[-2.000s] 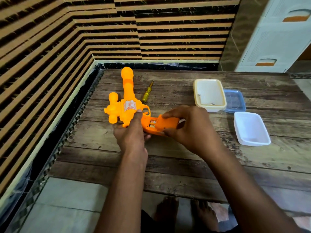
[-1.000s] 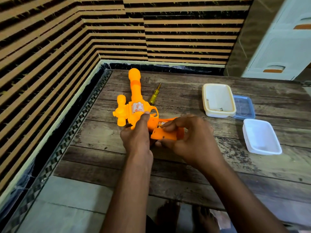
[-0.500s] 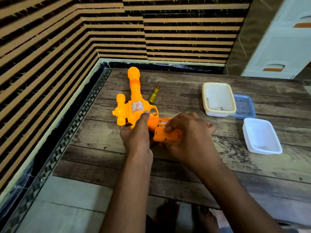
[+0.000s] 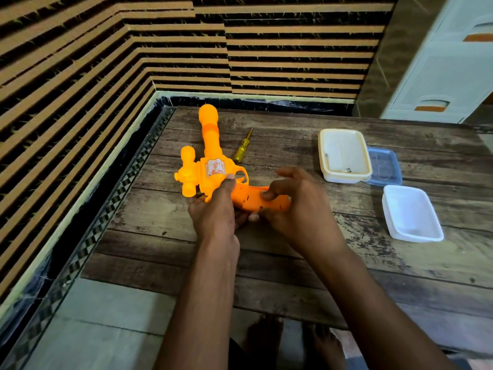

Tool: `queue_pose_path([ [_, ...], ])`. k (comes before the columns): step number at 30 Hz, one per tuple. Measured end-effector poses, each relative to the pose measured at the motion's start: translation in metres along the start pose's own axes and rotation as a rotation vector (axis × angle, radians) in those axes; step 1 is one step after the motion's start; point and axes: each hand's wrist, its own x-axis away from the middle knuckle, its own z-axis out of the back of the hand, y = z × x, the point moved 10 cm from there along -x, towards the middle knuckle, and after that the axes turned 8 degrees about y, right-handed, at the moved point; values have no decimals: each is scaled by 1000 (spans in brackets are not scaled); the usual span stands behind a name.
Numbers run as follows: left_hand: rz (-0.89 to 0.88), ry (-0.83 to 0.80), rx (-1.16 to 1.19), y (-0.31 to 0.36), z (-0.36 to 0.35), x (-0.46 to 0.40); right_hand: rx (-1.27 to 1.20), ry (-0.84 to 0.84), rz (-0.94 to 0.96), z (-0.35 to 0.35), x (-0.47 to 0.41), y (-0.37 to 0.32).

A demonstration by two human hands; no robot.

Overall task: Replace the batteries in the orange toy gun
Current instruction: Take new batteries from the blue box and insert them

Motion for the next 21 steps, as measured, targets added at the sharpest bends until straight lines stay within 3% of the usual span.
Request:
queue_pose_path([
  [10,-23,-11,-39,3,1,5,-69,16,-92,-3,-9,6],
  [21,7,-91,5,5,-1,16,-101,-59,11,18,-10,17],
])
